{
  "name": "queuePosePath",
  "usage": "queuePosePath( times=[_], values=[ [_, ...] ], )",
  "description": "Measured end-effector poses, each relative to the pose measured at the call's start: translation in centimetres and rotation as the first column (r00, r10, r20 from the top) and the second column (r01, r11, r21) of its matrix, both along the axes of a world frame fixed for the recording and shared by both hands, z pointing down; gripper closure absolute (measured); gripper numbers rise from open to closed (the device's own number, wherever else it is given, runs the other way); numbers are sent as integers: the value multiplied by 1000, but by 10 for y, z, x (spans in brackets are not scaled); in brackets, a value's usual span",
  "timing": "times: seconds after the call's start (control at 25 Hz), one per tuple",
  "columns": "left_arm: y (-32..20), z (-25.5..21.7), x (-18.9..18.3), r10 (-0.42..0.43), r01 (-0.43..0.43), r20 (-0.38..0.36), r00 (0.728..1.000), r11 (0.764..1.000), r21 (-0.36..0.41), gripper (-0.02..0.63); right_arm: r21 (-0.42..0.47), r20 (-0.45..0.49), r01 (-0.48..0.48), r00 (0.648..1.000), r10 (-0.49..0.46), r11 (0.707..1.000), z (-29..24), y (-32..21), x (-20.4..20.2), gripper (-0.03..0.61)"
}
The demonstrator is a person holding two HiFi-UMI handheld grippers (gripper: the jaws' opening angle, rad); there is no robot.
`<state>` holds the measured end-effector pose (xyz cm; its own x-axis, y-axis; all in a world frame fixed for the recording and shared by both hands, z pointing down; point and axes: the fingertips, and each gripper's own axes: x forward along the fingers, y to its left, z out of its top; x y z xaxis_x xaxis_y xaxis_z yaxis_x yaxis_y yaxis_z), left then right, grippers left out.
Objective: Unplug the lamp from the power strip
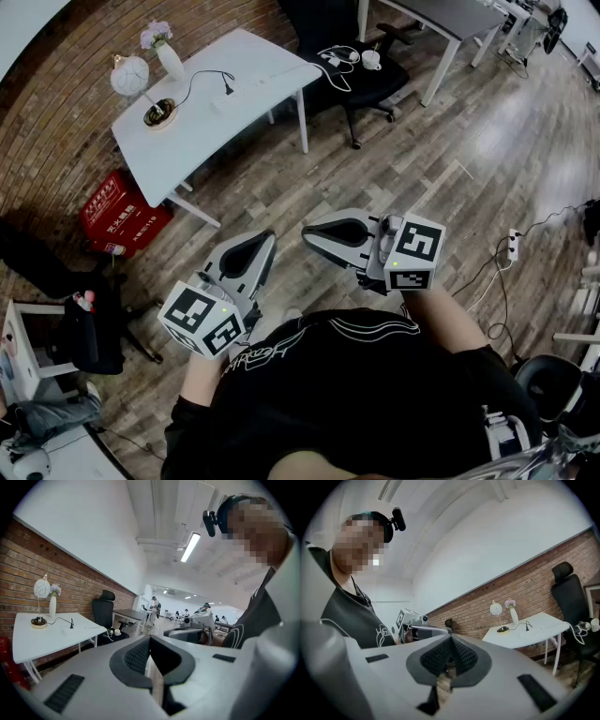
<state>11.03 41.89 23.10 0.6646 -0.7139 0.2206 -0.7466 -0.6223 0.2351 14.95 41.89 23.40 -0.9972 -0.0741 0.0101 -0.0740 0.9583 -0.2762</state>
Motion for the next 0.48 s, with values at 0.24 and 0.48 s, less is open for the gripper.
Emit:
queuePosePath(
  times=[0.24, 0.48],
  values=[
    [24, -9, 16, 7, -7, -1, 1000, 1000, 28, 611, 28, 9, -9, 1000, 9, 1000, -9, 24, 16, 581],
    [41, -14, 25, 16, -16, -5, 1000, 998, 65, 611, 68, 2, -23, 1000, 23, 997, -14, 39, 28, 581]
  ],
)
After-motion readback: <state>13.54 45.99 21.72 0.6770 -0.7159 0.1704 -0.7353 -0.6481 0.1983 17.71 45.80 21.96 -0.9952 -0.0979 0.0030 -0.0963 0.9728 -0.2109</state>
